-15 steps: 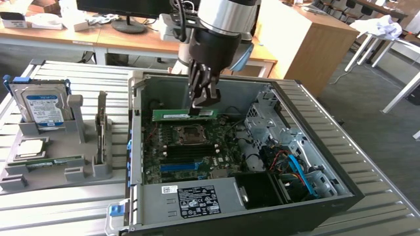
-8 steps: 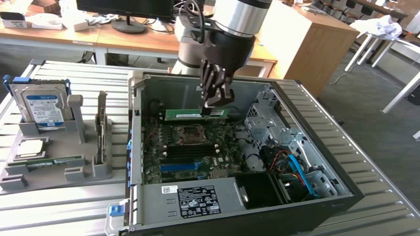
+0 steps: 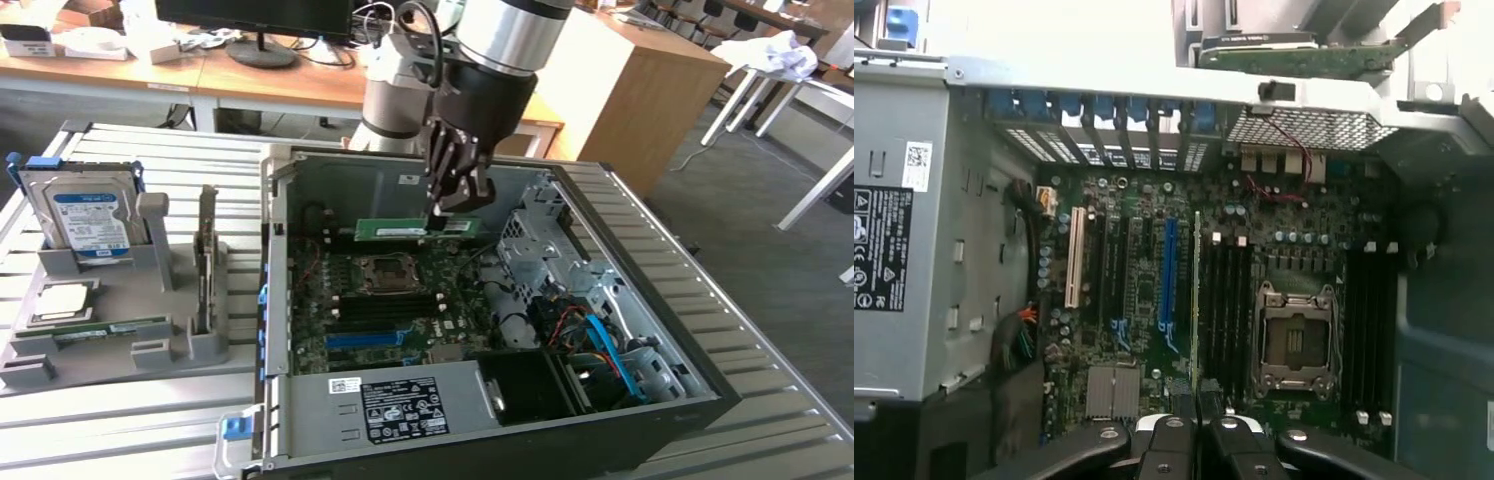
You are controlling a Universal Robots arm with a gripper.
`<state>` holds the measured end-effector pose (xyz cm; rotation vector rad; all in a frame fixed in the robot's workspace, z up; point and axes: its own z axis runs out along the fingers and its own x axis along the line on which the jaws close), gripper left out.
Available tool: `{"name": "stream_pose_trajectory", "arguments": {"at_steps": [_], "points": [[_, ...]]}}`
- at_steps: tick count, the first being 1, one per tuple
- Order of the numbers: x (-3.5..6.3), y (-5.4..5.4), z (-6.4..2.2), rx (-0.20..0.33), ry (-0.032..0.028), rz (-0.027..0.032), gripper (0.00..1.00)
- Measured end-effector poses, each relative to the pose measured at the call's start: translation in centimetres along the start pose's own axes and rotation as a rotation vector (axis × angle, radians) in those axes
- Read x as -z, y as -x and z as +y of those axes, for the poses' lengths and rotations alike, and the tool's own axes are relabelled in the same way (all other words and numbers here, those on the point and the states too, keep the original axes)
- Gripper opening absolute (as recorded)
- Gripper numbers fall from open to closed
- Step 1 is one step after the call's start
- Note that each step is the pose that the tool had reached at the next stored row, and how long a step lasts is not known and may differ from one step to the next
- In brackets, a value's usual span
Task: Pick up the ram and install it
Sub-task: 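Press down the ram until it locks into place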
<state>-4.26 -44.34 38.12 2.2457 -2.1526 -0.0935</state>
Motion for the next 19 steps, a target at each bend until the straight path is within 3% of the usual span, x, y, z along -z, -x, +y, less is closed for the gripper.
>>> {"name": "stream_pose_trajectory", "arguments": {"at_steps": [10, 19], "points": [[0.08, 1.7, -1.8, 0.0, 0.0, 0.0001, 0.12], [0.11, 2.6, -2.69, 0.0, 0.0001, 0.0001, 0.12]]}}
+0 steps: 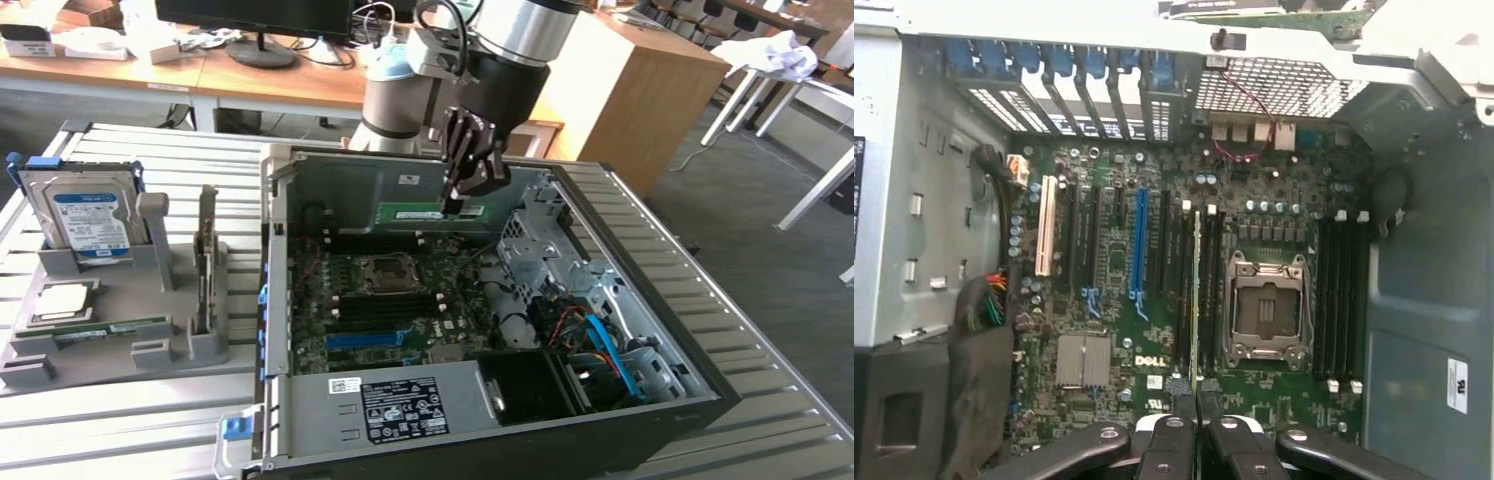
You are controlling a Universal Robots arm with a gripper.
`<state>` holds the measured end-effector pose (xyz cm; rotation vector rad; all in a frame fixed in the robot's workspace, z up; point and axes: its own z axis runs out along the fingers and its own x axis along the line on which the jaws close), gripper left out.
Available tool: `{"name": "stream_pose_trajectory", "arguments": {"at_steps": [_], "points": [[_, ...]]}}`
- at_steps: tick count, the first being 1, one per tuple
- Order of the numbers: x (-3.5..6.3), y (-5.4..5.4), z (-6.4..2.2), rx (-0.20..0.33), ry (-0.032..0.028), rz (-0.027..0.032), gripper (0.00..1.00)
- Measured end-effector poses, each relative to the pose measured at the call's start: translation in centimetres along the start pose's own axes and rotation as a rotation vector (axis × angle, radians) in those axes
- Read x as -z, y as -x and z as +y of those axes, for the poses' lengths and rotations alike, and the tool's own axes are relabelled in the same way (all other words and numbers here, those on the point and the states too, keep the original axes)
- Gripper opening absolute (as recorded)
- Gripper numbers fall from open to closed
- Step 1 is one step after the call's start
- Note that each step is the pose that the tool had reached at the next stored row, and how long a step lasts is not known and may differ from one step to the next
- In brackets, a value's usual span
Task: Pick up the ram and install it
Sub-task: 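Press down the ram until it locks into place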
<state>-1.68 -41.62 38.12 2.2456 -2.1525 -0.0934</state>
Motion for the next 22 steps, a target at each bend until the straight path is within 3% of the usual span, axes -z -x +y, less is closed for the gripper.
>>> {"name": "stream_pose_trajectory", "arguments": {"at_steps": [11, 22], "points": [[0.1, 0.6, -1.85, 0.0, 0.0, 0.0, 0.12], [0.11, 0.7, -2.04, 0.0, 0.0, -0.0001, 0.12]]}}
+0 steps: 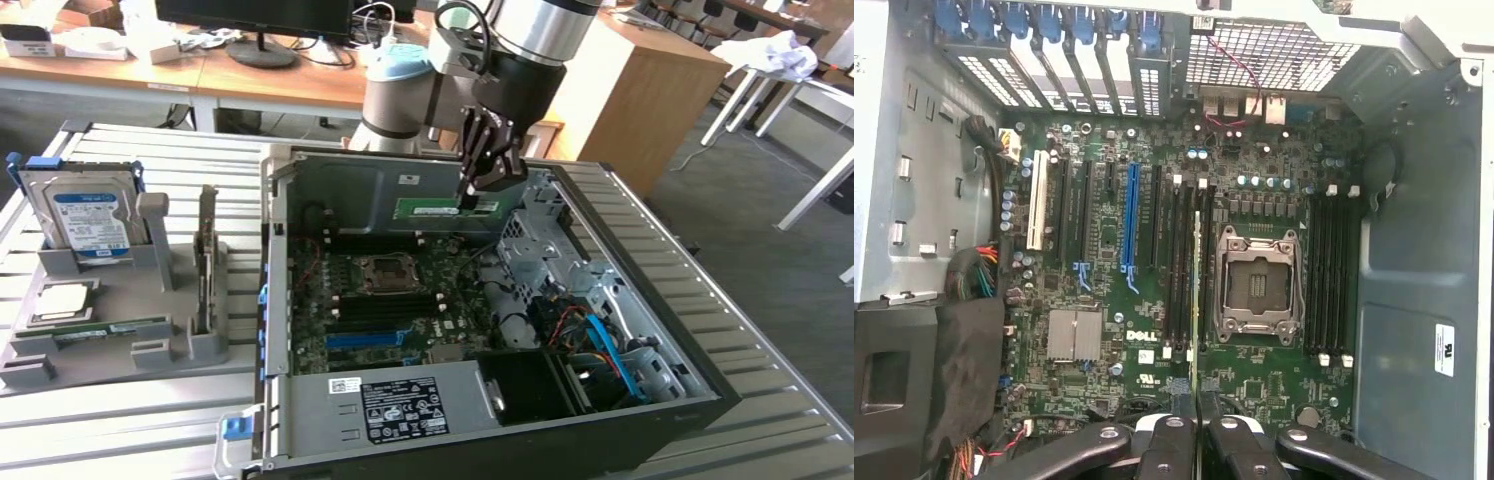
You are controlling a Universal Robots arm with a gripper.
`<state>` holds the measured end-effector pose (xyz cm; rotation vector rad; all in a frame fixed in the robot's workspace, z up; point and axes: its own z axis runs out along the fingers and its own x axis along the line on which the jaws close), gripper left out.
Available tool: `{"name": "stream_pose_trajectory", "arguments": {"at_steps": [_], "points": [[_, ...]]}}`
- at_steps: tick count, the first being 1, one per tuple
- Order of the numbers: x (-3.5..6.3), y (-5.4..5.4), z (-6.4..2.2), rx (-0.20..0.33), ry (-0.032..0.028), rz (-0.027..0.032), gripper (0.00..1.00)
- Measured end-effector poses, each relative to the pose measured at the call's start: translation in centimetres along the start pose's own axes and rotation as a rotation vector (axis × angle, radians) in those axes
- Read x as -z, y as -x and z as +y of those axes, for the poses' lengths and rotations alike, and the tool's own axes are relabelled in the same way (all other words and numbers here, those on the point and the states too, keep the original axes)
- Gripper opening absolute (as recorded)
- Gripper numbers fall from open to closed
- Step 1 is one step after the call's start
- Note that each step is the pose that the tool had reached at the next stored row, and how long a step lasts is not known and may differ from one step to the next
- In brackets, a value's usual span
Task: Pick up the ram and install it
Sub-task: 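Press down the ram until it locks into place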
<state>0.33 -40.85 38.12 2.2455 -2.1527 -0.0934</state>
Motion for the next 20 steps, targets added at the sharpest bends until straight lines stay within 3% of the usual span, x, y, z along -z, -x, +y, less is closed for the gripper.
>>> {"name": "stream_pose_trajectory", "arguments": {"at_steps": [7, 20], "points": [[-0.04, 0.0, 0.04, 0.0, -0.0001, -0.0001, 0.12], [-0.83, 0.1, 1.69, 0.0, 0.0, 0.0, 0.12]]}}
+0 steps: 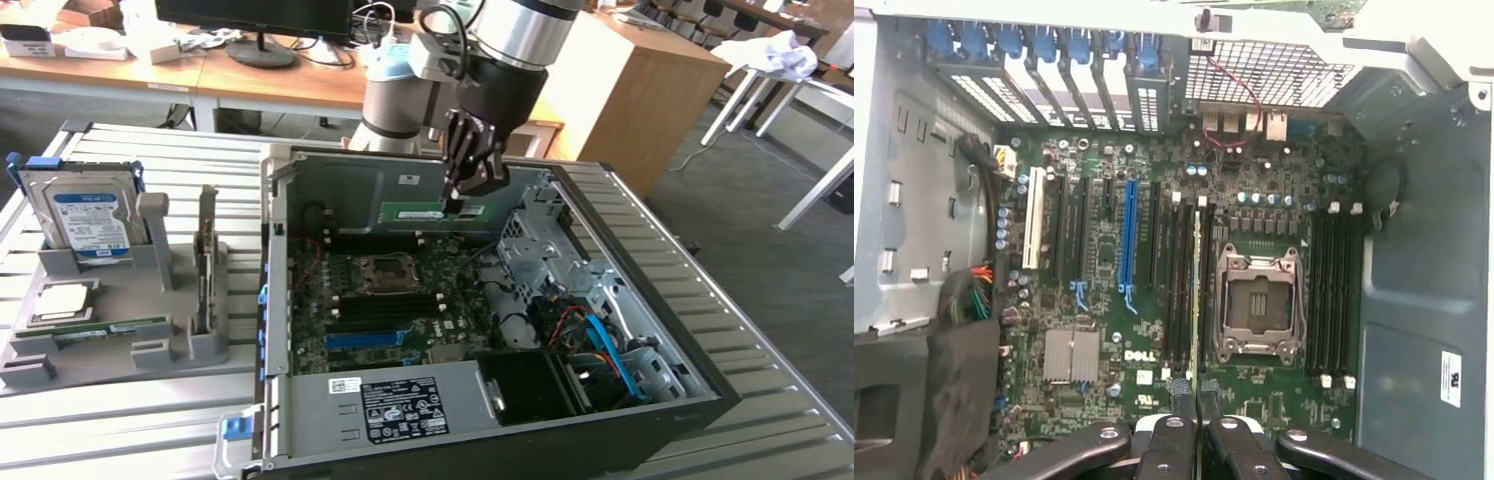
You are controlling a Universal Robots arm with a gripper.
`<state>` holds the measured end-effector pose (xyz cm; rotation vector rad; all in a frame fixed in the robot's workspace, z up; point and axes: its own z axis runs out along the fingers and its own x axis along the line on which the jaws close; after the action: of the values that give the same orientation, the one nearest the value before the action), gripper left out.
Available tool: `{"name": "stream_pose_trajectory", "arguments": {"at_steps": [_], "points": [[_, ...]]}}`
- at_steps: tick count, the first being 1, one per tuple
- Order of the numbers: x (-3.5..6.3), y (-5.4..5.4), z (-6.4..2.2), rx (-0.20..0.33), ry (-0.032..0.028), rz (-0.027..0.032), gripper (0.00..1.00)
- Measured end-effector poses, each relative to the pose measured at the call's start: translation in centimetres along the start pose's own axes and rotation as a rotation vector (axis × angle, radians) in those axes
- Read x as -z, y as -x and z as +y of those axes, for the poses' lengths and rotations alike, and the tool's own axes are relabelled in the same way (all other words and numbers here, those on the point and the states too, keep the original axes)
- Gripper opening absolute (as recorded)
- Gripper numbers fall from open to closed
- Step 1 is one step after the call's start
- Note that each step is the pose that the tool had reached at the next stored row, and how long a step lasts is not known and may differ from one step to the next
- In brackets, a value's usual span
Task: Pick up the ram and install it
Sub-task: 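Press down the ram until it locks into place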
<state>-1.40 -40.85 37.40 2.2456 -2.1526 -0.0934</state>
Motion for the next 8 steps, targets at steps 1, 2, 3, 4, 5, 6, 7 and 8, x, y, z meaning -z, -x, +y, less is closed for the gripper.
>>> {"name": "stream_pose_trajectory", "arguments": {"at_steps": [1, 2, 3, 4, 5, 6, 7, 8], "points": [[-0.11, 0.0, 0.12, 0.0, 0.0, 0.0, 0.12], [-0.23, 0.01, 0.24, 0.0, 0.0, -0.0001, 0.12], [-0.34, 0.01, 0.37, 0.0, -0.0001, 0.0, 0.12], [-0.44, 0.01, 0.44, 0.0, -0.0001, 0.0, 0.12], [-0.54, 0.01, 0.52, 0.0, 0.0, 0.0, 0.12], [-0.65, 0.01, 0.61, 0.0, -0.0001, 0.0, 0.12], [-0.75, 0.01, 0.66, 0.0, 0.0, -0.0001, 0.12], [-0.84, 0.01, 0.68, 0.0, 0.0, 0.0, 0.12]]}}
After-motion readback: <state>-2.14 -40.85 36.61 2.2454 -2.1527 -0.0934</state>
